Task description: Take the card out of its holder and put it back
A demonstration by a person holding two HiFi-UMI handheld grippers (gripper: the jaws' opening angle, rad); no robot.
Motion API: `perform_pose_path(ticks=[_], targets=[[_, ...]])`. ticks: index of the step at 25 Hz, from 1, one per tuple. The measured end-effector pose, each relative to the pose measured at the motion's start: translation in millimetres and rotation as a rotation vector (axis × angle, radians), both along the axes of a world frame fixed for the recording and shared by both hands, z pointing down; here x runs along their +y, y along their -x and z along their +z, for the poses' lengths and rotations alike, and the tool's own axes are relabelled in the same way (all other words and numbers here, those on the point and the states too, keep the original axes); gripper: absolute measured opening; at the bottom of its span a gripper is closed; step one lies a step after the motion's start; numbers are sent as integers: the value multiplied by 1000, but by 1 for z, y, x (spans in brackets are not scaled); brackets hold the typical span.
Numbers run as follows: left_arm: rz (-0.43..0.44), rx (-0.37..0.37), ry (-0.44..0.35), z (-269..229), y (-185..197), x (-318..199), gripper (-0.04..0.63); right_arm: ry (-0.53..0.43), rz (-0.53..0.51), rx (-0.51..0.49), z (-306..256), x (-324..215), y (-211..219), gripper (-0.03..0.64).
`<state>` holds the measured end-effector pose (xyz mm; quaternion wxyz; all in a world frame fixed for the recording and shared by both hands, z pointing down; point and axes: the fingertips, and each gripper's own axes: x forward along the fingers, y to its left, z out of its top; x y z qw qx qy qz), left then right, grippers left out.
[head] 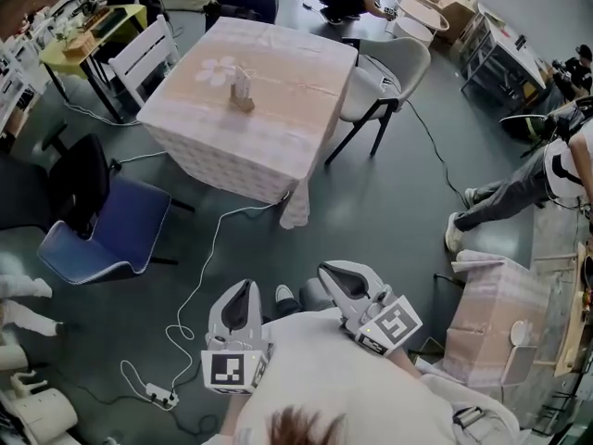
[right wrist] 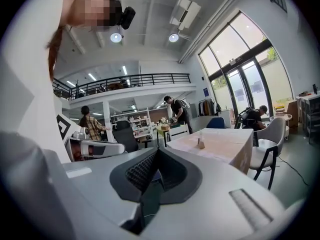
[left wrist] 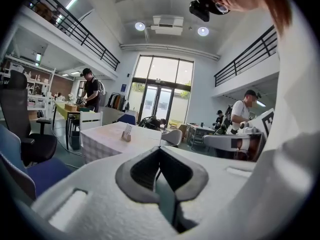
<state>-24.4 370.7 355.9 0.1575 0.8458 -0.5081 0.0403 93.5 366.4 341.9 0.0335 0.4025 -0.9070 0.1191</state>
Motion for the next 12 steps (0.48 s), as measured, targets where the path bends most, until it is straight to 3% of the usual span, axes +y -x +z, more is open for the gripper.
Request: perform_pose_path(ticks=[6, 12], targets=[[-29, -27, 17, 9, 16, -6, 0, 17, -22, -14, 5, -15, 11, -2], [-102, -7, 29, 8, 28, -28, 0, 37, -79, -19, 8, -41, 25, -2]])
